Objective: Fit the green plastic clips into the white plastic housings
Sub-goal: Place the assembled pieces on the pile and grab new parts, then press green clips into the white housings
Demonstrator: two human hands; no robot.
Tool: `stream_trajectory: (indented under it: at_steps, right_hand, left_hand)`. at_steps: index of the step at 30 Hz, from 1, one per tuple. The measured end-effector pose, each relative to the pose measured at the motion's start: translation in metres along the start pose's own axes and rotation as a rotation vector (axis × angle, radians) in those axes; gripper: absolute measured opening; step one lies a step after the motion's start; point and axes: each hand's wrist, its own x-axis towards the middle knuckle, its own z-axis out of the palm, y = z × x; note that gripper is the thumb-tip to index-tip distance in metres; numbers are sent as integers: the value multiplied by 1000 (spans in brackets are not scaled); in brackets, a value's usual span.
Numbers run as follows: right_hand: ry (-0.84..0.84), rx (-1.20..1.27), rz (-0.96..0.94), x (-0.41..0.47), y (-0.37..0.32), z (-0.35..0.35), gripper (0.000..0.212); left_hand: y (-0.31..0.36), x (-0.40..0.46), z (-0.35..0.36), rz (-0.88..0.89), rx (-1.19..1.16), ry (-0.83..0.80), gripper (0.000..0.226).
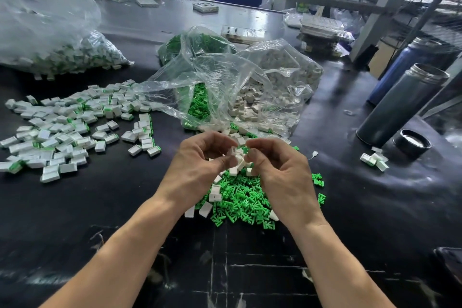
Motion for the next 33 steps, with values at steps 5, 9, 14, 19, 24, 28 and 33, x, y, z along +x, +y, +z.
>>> stream_trajectory:
  at_steps: [5,9,14,19,24,28,33]
  right_hand:
    - [21,123,-1,-2,-4,2,15]
    - [9,164,21,-1,-4,3,15]
    - [-1,165,28,-1,-3,2,13]
    - [-11,124,28,-1,-1,3,16]
    - [-14,82,29,-2,-1,3,18]
    - [25,117,67,-1,-3,1,12]
    - [40,88,40,-1,-2,3,16]
  left_hand:
    - [1,0,4,7,47,-1,24]
    - [1,-1,5,19,72,5,25]
    - [1,-1,5,30,79,16,24]
    - [0,-2,6,56,97,33,22]
    - [1,-3,6,69,136,36,19]
    - [1,-3,4,64,154,74,20]
    - [2,-2,5,26,108,20,17]
